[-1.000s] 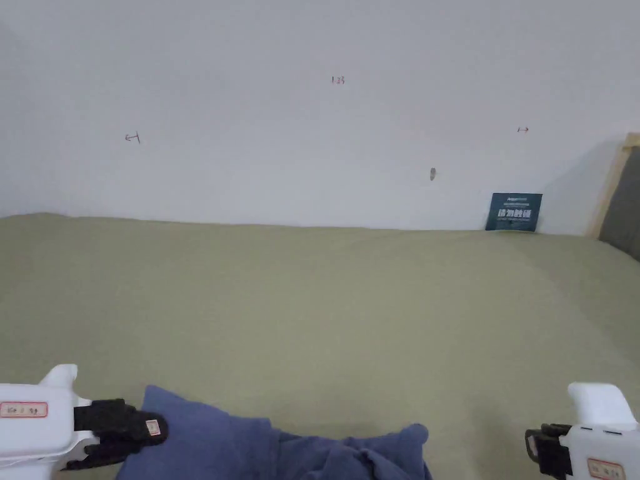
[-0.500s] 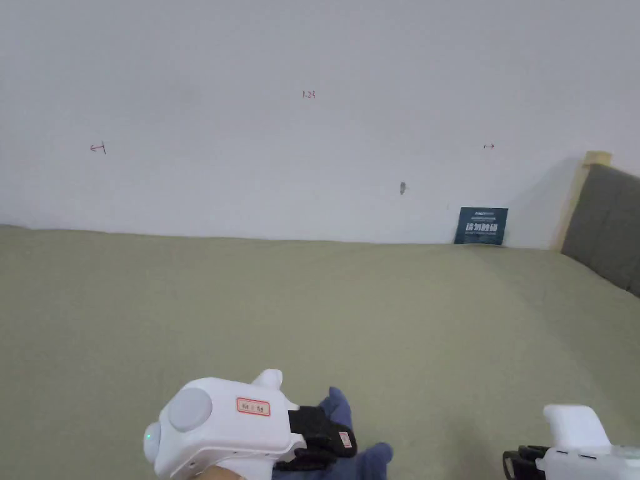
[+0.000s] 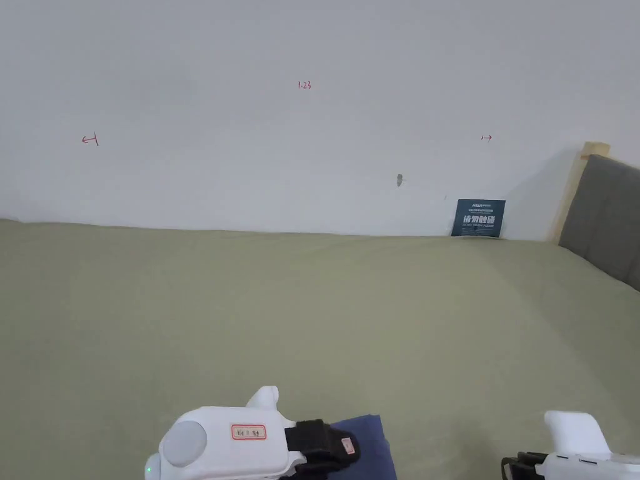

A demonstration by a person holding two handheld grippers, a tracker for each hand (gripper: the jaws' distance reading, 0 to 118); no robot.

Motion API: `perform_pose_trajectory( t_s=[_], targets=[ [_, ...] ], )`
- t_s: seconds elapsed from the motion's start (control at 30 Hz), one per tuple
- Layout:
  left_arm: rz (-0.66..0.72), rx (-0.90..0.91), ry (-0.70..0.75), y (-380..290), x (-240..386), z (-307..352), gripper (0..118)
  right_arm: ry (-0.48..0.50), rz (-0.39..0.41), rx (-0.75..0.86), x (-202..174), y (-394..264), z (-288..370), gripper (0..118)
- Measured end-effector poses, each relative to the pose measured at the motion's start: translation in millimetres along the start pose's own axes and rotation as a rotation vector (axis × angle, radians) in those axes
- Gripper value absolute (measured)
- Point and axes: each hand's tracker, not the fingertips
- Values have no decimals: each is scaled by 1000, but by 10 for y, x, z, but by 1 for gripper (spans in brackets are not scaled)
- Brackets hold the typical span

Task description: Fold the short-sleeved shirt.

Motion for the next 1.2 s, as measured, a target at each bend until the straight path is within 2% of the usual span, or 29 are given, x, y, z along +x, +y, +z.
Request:
perform_pose_trajectory(
  t_s=[0.13,0.2,0.3,0.37,0.43,0.53,0.6,0.63,0.73,0.83,0.9,1.0,1.17,1.2],
  targets=[
    [-36,-94,9,-212,101,-356,9,13,14,2,-75,6,-23,0],
    [-66,-140,93,-330,23,-628,3,19,23,1,-110,10,-33,0],
    [-10,-149,174,-488,-183,-844,0,21,27,-2,-128,10,-52,0],
    [87,-85,88,-520,-227,-816,0,26,28,-6,-138,5,-67,0],
    [61,-90,108,-493,-151,-772,0,25,40,-13,-153,-8,-106,0],
    [-16,-97,111,-435,6,-566,0,43,42,-18,-202,4,-165,0],
    [-78,-52,-6,-360,77,-219,0,93,28,-12,-276,51,-189,0],
    [-115,-33,-17,-324,92,-57,0,119,28,-9,-325,86,-202,0],
    [-232,28,143,-133,-17,532,0,192,61,-10,-540,223,-299,0],
    [-172,61,239,39,-265,955,0,310,67,-54,-779,317,-500,0],
    [-165,104,268,105,-387,1163,0,343,62,-103,-926,332,-668,0],
    [-125,130,286,121,-517,1327,0,321,88,-201,-1124,311,-903,0],
    [-77,118,229,96,-727,1371,0,259,37,-347,-1040,26,-1365,0],
    [-62,118,216,80,-772,1371,0,285,-12,-325,-969,-24,-1379,0]
  ],
)
